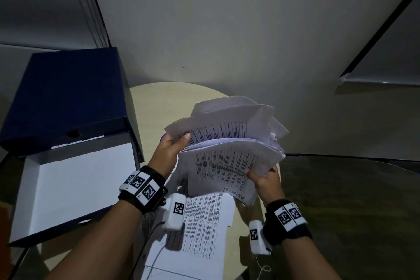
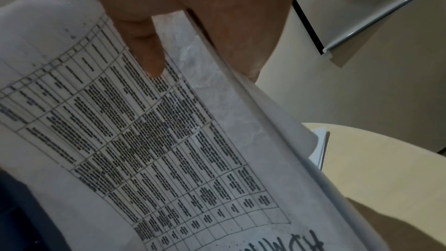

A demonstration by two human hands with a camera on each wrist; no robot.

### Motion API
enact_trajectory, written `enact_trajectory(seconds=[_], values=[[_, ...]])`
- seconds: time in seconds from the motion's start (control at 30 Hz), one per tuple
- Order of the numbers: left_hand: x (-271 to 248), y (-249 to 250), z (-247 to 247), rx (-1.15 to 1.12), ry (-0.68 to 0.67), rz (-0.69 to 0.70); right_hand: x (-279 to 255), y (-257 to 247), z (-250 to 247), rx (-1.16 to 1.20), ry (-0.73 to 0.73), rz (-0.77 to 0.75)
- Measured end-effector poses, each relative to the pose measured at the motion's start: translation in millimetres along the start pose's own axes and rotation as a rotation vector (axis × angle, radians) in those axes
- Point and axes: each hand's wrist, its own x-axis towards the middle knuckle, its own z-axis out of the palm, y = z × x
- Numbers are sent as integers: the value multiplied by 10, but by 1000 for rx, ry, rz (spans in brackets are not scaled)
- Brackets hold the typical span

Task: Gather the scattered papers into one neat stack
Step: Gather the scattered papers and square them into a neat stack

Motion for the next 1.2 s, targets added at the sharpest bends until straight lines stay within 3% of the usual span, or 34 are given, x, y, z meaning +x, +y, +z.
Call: enact_trajectory(seconds=[0.13,0.37,0.4,0.47,0.57,0.73,0.9,1.07,1.2], values=[[-47,-95,-64,-52,-71,45,-8,-42,39,45,-30,0],[-218,-355,-159,406,-278,15,-75,-111,141,-109,41,36],[-209,-402,-156,474,-258,39,-83,-142,133,-106,88,18],[-145,-561,-213,493,-83,63,-73,-188,74,-67,180,1],[-124,-768,-250,397,206,-84,-16,-140,-132,33,288,54],[-226,-1249,-493,677,338,-471,-85,317,-460,71,353,152],[-476,-1456,-671,1051,252,-686,-248,1003,-597,-159,393,376],[-626,-1564,-655,1015,118,-759,-211,1522,-560,-276,309,509],[-717,-1608,-604,988,140,-773,-157,1572,-500,-288,284,533]])
